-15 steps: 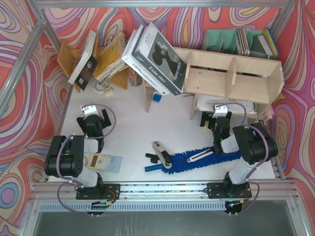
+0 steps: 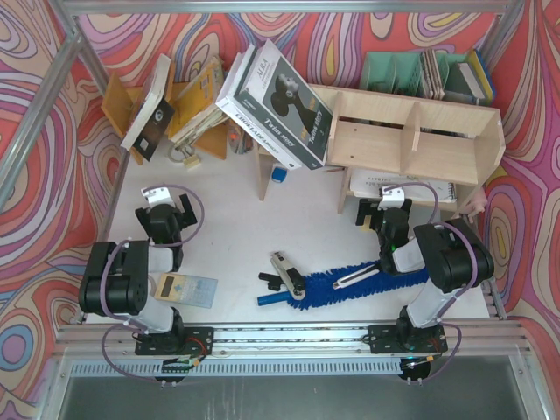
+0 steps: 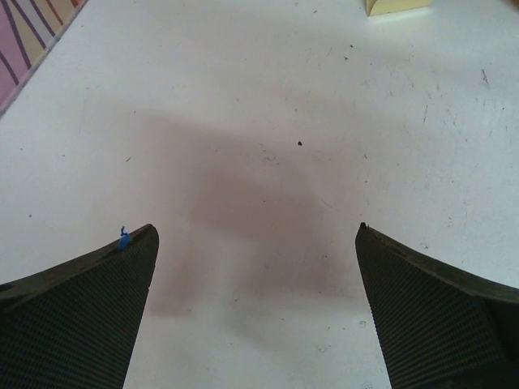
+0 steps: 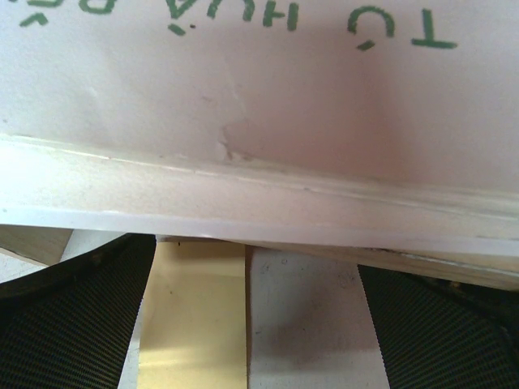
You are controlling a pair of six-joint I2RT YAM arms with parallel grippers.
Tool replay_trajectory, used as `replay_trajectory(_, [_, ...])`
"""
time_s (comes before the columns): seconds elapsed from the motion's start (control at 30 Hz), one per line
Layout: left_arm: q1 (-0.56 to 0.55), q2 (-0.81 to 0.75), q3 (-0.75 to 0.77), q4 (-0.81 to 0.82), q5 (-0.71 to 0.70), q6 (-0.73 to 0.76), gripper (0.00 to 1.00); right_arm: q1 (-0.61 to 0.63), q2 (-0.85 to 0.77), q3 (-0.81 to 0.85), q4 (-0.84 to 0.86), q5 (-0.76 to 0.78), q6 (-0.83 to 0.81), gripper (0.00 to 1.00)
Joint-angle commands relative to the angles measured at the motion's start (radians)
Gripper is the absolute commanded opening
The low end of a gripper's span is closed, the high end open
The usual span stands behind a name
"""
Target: Dust the bookshelf with a duster
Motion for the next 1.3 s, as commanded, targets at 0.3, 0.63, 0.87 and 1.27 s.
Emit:
replay_trajectory(0.3, [0.043, -0.013, -0.044, 0.082, 0.142, -0.005, 0.98, -0.008, -0.012, 0.009, 0.048, 0.000, -0.013, 0.99])
replay_trajectory(0.63, [0.029, -0.148, -0.099, 0.065, 0.072, -0.017, 0.98, -0.006, -0.050, -0.029, 0.090, -0.028, -0.034, 0.99])
replay_trajectory(0.87, [-0.017, -0.223, -0.099, -0.016, -0.013, -0.003, 0.98, 0.002, -0.136, -0.005, -0.037, -0.030, -0.039, 0.99])
replay_trajectory(1.27, [-0.095, -0.418, -0.090, -0.162, -0.145, -0.025, 0.98, 0.011, -0.368, 0.001, -0.397, -0.015, 0.069, 0.99])
